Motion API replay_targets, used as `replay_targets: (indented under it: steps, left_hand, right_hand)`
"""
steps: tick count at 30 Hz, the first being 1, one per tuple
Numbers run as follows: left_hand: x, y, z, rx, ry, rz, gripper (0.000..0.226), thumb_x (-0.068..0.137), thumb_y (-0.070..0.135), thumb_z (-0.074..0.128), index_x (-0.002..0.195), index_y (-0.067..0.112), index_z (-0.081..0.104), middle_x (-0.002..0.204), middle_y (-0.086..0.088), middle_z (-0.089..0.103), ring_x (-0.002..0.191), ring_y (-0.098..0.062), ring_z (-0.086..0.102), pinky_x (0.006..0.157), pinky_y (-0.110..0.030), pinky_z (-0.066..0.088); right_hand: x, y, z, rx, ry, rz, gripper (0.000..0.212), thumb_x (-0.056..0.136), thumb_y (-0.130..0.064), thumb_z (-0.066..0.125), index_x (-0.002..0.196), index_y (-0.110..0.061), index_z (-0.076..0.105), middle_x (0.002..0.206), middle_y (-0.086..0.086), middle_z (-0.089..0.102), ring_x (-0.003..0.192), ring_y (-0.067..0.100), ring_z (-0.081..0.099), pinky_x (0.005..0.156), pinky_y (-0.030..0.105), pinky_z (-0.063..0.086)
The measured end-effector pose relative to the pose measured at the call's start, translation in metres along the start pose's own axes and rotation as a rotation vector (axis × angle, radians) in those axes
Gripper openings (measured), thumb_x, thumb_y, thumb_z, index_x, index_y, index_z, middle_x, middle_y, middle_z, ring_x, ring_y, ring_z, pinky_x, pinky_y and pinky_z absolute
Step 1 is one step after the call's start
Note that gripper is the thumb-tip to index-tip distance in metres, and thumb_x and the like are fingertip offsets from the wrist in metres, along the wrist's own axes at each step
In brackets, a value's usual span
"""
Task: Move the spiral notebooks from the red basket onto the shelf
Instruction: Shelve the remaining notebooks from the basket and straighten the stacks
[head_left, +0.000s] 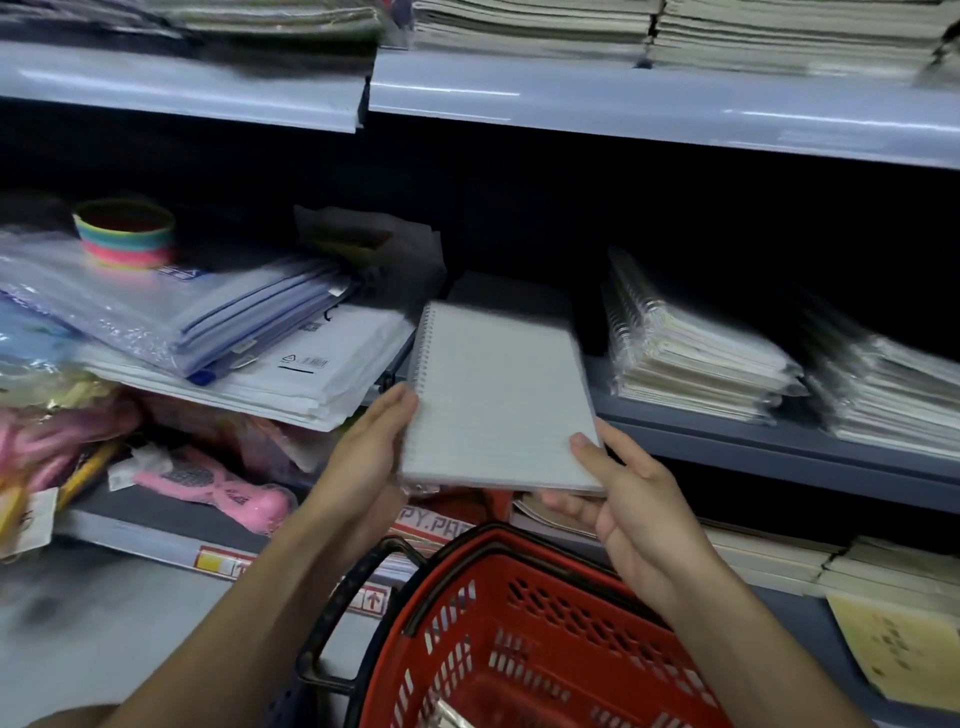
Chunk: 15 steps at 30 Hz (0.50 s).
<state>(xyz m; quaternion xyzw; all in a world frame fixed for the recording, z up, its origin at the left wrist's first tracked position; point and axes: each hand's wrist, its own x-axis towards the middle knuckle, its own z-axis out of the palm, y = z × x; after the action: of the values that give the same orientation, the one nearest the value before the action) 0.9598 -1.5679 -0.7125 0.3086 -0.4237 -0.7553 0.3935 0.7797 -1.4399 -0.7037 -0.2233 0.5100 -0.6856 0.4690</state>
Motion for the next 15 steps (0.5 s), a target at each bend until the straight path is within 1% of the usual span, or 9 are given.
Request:
replay_targets:
  steps: [2, 3, 5, 6, 7, 9, 10, 12, 15]
  left_hand:
    - [-0.004, -0.002, -0.005, -0.165, 0.024, 0.011, 0.049, 0.095, 0.02, 0.061, 0.142, 0.01, 0.048, 0.133, -0.016, 0.064, 0.124, -0.032, 0.061, 0.099, -0.048, 0.052]
    - [-0.01, -0.003, -0.008, -0.243, 0.014, 0.024, 0.06, 0.088, 0.015, 0.069, 0.143, 0.009, 0.045, 0.133, -0.017, 0.064, 0.124, -0.032, 0.061, 0.098, -0.046, 0.052]
    - [-0.027, -0.003, -0.01, -0.273, -0.041, 0.067, 0.079, 0.07, 0.006, 0.076, 0.142, 0.013, 0.044, 0.129, -0.018, 0.066, 0.121, -0.031, 0.064, 0.091, -0.038, 0.057]
    - [-0.033, -0.003, -0.009, -0.244, -0.058, 0.097, 0.079, 0.067, 0.001, 0.074, 0.14, 0.015, 0.046, 0.127, -0.017, 0.068, 0.119, -0.03, 0.065, 0.085, -0.033, 0.059]
    - [-0.037, -0.004, -0.005, -0.214, -0.065, 0.13, 0.075, 0.068, -0.004, 0.071, 0.137, 0.014, 0.047, 0.124, -0.015, 0.069, 0.117, -0.028, 0.066, 0.081, -0.028, 0.059]
    - [-0.036, -0.007, 0.0, -0.131, 0.011, 0.196, 0.065, 0.074, -0.007, 0.071, 0.132, 0.013, 0.049, 0.119, -0.013, 0.072, 0.113, -0.027, 0.069, 0.08, -0.024, 0.059]
    - [-0.032, -0.007, 0.002, -0.067, 0.063, 0.238, 0.059, 0.076, -0.004, 0.073, 0.128, 0.013, 0.052, 0.115, -0.013, 0.074, 0.11, -0.028, 0.07, 0.082, -0.026, 0.059]
    - [-0.022, -0.006, 0.004, 0.032, 0.155, 0.309, 0.05, 0.076, 0.004, 0.078, 0.12, 0.012, 0.057, 0.106, -0.011, 0.076, 0.103, -0.031, 0.072, 0.087, -0.036, 0.058]
    - [0.001, -0.007, 0.006, 0.048, 0.266, 0.329, 0.036, 0.082, 0.003, 0.077, 0.114, 0.013, 0.063, 0.098, -0.014, 0.074, 0.083, -0.028, 0.076, 0.079, -0.043, 0.059]
  right_hand:
    - [-0.001, -0.001, -0.001, 0.071, 0.021, -0.021, 0.046, 0.088, -0.011, 0.069, 0.132, -0.013, 0.056, 0.109, 0.007, 0.075, 0.089, 0.025, 0.076, 0.065, 0.028, 0.061]
    - [-0.004, -0.001, -0.001, 0.095, 0.03, -0.046, 0.054, 0.083, -0.01, 0.072, 0.133, -0.014, 0.052, 0.105, 0.008, 0.076, 0.087, 0.027, 0.076, 0.067, 0.029, 0.062]
    - [-0.01, 0.004, -0.002, 0.074, 0.049, -0.119, 0.067, 0.069, -0.013, 0.079, 0.129, -0.014, 0.05, 0.103, 0.011, 0.077, 0.086, 0.031, 0.076, 0.072, 0.032, 0.063]
    - [-0.013, 0.007, -0.002, 0.035, 0.068, -0.158, 0.069, 0.063, -0.017, 0.083, 0.125, -0.012, 0.052, 0.105, 0.012, 0.076, 0.086, 0.033, 0.076, 0.073, 0.033, 0.063]
    - [-0.015, 0.011, -0.001, -0.009, 0.093, -0.199, 0.067, 0.061, -0.02, 0.085, 0.12, -0.011, 0.054, 0.104, 0.012, 0.076, 0.085, 0.034, 0.076, 0.074, 0.033, 0.063]
    - [-0.015, 0.017, 0.003, -0.065, 0.163, -0.266, 0.048, 0.069, -0.01, 0.079, 0.111, -0.008, 0.056, 0.096, 0.014, 0.077, 0.078, 0.034, 0.076, 0.071, 0.033, 0.063]
    - [-0.014, 0.019, 0.005, -0.077, 0.204, -0.291, 0.038, 0.075, -0.005, 0.076, 0.108, -0.006, 0.057, 0.09, 0.015, 0.077, 0.073, 0.034, 0.076, 0.068, 0.033, 0.063]
    - [-0.008, 0.021, 0.01, -0.098, 0.277, -0.324, 0.029, 0.08, -0.002, 0.074, 0.105, -0.004, 0.059, 0.08, 0.018, 0.076, 0.066, 0.033, 0.074, 0.06, 0.032, 0.063]
    - [0.011, 0.02, 0.017, -0.141, 0.336, -0.347, 0.026, 0.083, -0.007, 0.076, 0.105, -0.006, 0.063, 0.072, 0.016, 0.074, 0.056, 0.029, 0.071, 0.049, 0.028, 0.059]
